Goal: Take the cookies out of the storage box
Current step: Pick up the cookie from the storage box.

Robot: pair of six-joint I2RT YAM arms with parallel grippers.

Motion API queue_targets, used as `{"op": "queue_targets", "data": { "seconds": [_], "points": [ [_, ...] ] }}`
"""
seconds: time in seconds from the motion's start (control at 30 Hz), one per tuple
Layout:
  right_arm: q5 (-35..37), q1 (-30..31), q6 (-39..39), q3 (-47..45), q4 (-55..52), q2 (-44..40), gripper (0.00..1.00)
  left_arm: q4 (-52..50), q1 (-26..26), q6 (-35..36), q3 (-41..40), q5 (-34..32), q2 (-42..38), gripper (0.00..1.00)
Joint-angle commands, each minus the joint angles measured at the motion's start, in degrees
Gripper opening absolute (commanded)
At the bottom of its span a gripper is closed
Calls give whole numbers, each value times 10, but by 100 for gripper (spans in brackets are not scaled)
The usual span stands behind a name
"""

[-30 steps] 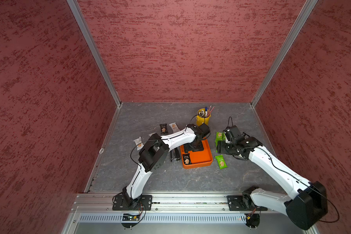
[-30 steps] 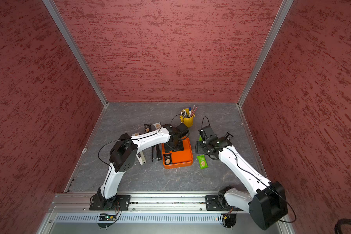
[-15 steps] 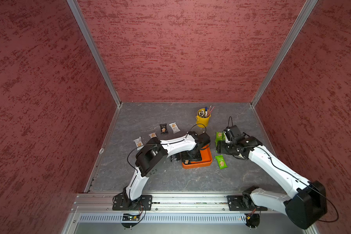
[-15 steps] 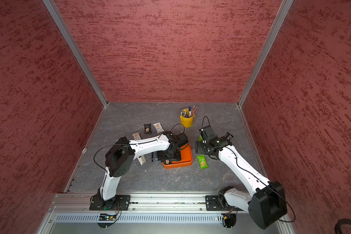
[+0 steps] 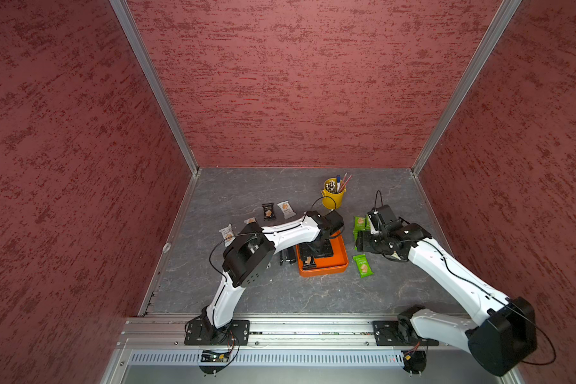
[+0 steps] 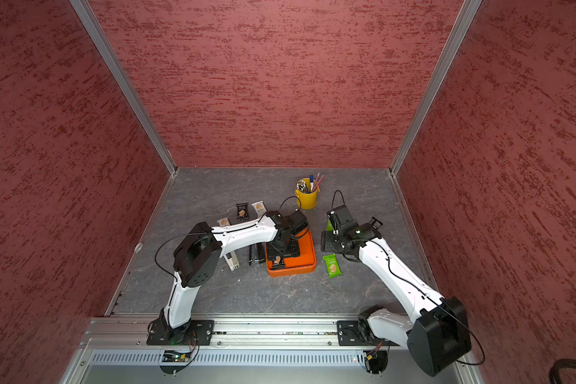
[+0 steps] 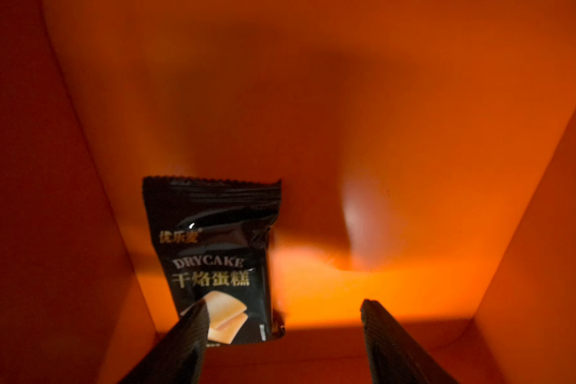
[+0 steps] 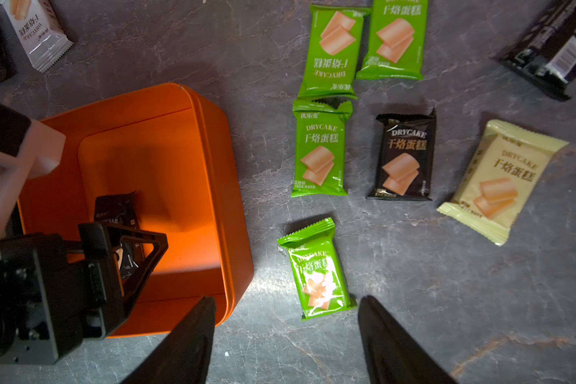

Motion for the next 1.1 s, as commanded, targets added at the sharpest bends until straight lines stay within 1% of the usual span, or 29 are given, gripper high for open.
{"op": "queue_targets", "data": {
  "seconds": [0.0,0.13,0.3,0.53,0.87,1.07],
  "points": [
    [10,-7,-7,21,-13,1,73,29,14,9,16,-8,23,76],
    [11,-8,-8,23,-15,0,73,28,24,10,23,-13,16,77],
    [6,-8,-6,22,-11,2,73,5,24,17,25,-20,-9,77],
    [1,-8,3,15,-6,2,73,1,20,21,-16,-32,-37,77],
    [4,-8,5,25,-16,8,73,41,16,36,-52,-37,-27,72],
    [5,-8,4,39,-23,20,73,67,15,44,-58,-32,-13,64]
  ]
}}
